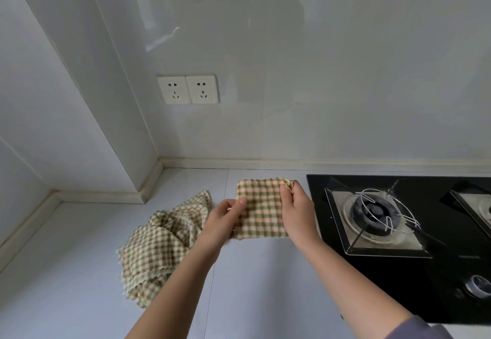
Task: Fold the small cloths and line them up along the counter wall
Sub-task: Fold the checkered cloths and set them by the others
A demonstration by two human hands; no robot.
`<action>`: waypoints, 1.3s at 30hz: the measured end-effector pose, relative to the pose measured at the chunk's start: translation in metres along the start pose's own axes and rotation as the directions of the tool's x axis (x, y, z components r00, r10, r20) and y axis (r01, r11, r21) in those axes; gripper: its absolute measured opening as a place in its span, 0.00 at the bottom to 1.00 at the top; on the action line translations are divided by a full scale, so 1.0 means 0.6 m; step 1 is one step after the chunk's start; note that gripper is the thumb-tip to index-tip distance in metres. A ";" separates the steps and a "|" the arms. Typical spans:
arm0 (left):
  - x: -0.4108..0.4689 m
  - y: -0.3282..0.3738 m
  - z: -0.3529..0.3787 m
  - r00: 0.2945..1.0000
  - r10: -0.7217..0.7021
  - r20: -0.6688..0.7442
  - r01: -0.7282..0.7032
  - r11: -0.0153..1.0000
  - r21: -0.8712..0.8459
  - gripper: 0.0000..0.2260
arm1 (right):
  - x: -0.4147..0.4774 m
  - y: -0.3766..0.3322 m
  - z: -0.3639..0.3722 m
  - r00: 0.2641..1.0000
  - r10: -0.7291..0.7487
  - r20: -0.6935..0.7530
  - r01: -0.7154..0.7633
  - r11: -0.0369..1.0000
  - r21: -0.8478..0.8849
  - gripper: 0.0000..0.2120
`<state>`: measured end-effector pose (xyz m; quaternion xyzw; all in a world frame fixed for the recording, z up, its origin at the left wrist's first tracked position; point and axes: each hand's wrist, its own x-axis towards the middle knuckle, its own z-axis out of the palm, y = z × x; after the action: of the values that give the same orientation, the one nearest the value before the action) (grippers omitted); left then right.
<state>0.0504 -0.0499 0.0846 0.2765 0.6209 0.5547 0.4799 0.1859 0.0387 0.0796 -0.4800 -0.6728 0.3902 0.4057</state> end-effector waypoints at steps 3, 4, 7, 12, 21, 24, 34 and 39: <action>0.005 -0.003 -0.006 0.988 -0.108 0.112 0.123 0.984 -0.129 0.13 | 0.000 0.002 -0.002 0.991 0.000 0.136 -0.016 0.993 0.113 0.12; 0.008 -0.003 -0.001 0.994 -0.100 0.042 0.106 0.978 -0.178 0.11 | 0.000 0.003 -0.004 0.984 0.028 0.176 -0.054 0.988 0.145 0.11; 0.014 -0.009 0.025 0.974 -0.013 -0.228 -0.012 0.994 -0.107 0.09 | 0.001 0.017 -0.012 0.939 0.181 0.291 -0.247 0.946 0.209 0.11; 0.019 -0.035 0.061 0.853 0.365 -0.372 -0.176 0.874 0.454 0.16 | -0.014 0.054 -0.024 0.869 0.344 0.356 -0.456 0.836 0.306 0.09; 0.049 -0.046 0.137 0.989 0.008 -0.151 0.008 0.994 0.105 0.11 | 0.017 0.085 -0.077 0.900 0.431 0.062 -0.434 0.880 0.192 0.15; 0.058 -0.058 0.164 0.986 0.058 -0.157 -0.024 0.978 0.208 0.13 | 0.026 0.103 -0.100 0.918 0.396 -0.001 -0.394 0.913 0.102 0.16; 0.037 -0.067 0.324 0.987 0.000 -0.162 0.025 0.989 0.149 0.14 | 0.037 0.148 -0.274 0.901 0.420 0.108 -0.432 0.890 0.145 0.11; -0.018 -0.071 0.448 0.995 -0.086 0.055 0.095 0.977 -0.192 0.09 | 0.026 0.191 -0.445 0.796 0.561 0.228 -0.602 0.687 0.408 0.09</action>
<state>0.3051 0.0444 0.0674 0.2125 0.5645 0.5837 0.5436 0.4660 0.1166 0.0755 -0.5408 -0.3901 0.6664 0.3336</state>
